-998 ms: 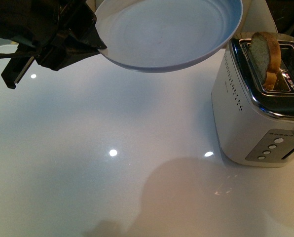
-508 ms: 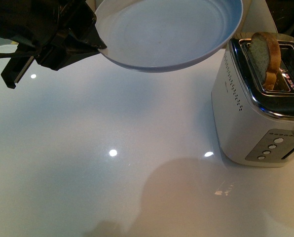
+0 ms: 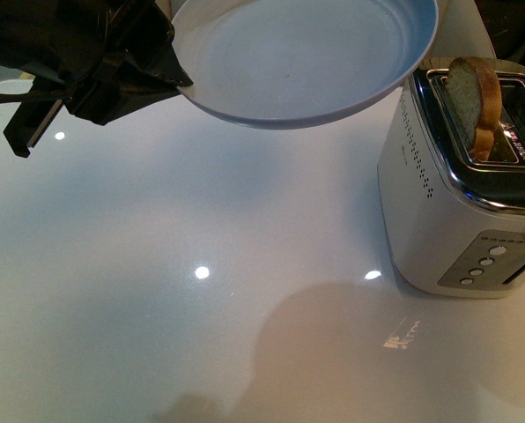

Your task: Left arm holds plate, right arm toasts bread

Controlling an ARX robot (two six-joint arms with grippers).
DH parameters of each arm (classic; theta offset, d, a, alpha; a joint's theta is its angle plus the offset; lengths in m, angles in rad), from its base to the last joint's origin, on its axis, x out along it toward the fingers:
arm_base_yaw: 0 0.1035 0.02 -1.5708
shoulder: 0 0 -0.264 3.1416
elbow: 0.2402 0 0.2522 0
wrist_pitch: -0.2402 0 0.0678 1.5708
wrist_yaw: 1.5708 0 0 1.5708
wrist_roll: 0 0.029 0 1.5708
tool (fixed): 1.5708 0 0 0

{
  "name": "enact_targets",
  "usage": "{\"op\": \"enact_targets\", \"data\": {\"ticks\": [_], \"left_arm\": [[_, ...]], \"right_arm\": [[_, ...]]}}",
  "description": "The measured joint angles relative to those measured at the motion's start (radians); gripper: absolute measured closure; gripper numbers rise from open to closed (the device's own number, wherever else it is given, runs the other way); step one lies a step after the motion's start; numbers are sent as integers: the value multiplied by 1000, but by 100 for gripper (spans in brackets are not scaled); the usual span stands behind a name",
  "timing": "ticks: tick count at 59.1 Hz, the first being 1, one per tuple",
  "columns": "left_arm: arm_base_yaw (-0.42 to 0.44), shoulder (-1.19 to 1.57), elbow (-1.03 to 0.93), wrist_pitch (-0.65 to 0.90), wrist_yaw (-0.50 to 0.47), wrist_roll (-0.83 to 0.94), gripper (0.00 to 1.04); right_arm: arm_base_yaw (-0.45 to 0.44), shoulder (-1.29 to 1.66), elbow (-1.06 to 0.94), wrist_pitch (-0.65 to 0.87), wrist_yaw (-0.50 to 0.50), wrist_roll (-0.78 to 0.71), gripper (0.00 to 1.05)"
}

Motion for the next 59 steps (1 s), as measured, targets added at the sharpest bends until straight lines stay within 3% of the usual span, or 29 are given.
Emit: {"op": "enact_targets", "data": {"ticks": [7,40,59], "left_arm": [[0,0,0,0,-1,0,102],[0,-2,0,0,-1,0,102],[0,-2,0,0,-1,0,102]], "right_arm": [[0,-2,0,-2,0,0,100],[0,-3,0,-2,0,0,8],[0,-3,0,-2,0,3,9]]}}
